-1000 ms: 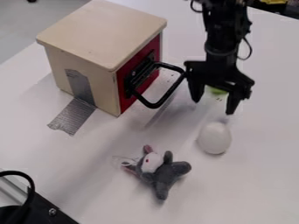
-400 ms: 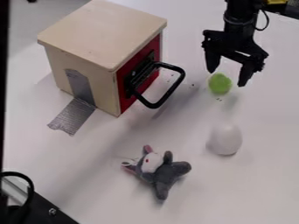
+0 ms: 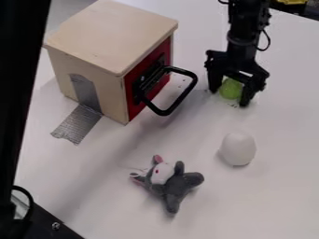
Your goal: Grab the green toy and put it over the drawer
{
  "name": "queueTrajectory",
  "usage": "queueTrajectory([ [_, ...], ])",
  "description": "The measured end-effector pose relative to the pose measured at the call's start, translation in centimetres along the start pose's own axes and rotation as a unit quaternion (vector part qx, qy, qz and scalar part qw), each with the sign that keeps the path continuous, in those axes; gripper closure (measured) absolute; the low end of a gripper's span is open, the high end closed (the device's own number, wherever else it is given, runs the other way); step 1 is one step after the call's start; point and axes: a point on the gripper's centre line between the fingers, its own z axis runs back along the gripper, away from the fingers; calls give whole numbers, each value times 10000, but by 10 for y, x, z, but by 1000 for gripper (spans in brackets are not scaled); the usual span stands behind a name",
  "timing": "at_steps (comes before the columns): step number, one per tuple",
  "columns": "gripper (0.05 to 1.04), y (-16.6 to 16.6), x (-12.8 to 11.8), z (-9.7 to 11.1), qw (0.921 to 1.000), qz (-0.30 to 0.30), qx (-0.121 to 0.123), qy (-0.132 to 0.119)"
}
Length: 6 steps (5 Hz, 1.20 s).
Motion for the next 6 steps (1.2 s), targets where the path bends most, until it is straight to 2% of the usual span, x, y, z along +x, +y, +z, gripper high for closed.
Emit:
queueTrajectory([
  [1, 349, -1, 3, -3, 10000, 39, -73, -30],
  [3, 367, -3, -3, 2, 10000, 27, -38, 47],
  [4, 367, 8, -7, 43, 9990, 283, 22, -345],
  [5, 367, 34, -19, 100, 9944, 746, -32, -750],
  [6, 367, 56, -49, 136, 9906, 1063, -241, -828],
])
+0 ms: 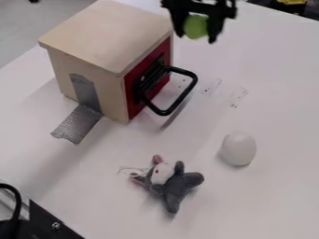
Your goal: Grab the green toy and put it over the drawer
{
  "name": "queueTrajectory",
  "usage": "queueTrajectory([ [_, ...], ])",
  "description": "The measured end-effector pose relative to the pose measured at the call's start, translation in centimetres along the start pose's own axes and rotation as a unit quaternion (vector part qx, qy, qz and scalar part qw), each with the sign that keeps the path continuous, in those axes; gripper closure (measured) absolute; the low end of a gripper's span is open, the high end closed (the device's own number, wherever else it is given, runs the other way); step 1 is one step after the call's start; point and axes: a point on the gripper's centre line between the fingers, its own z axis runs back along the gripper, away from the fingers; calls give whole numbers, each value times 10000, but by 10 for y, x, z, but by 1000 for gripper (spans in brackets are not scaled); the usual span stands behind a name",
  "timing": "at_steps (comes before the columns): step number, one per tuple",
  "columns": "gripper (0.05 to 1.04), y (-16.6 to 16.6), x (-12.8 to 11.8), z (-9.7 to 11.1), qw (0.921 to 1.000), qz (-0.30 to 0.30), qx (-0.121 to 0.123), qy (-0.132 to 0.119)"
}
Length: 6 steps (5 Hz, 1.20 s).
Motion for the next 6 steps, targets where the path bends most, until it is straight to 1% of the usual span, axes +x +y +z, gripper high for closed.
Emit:
queueTrajectory([
  [1, 367, 31, -24, 18, 9997, 194, -35, 124],
  [2, 367, 57, -48, 15, 9986, 399, 84, 326],
  [3, 367, 78, -65, 2, 9966, 571, 322, 505],
  [4, 368, 87, -60, -7, 9954, 604, 450, 601],
  [5, 310, 91, -57, -10, 9947, 595, 523, 651],
  [6, 91, 91, -58, -5, 9935, 610, 558, 787],
])
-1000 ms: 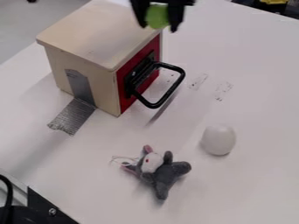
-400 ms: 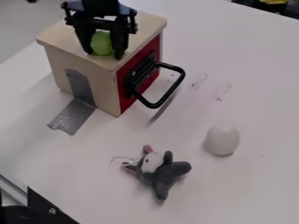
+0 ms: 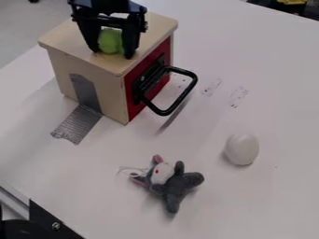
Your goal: Grab the green toy and put it over the drawer
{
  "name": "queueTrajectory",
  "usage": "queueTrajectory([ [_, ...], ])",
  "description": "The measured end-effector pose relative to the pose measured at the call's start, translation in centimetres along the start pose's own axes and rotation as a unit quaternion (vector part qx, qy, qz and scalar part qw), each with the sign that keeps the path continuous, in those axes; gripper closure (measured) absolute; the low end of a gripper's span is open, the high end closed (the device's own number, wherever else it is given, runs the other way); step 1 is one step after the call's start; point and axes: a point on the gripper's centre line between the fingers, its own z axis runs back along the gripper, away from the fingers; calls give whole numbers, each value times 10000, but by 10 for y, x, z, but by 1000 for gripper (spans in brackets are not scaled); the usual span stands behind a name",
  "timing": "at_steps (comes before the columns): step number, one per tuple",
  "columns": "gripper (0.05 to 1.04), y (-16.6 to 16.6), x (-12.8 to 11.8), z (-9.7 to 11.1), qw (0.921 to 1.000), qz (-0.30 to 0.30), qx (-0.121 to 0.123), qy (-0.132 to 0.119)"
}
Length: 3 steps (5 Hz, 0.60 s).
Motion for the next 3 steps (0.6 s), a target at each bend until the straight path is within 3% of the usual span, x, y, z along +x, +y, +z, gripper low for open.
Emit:
queueTrajectory([
  [1, 83, -4, 1, 12, 9999, -83, 7, 130],
  [2, 83, -9, 2, 44, 9999, -130, -74, -76],
  [3, 83, -19, 1, 55, 9991, -414, -87, -63],
])
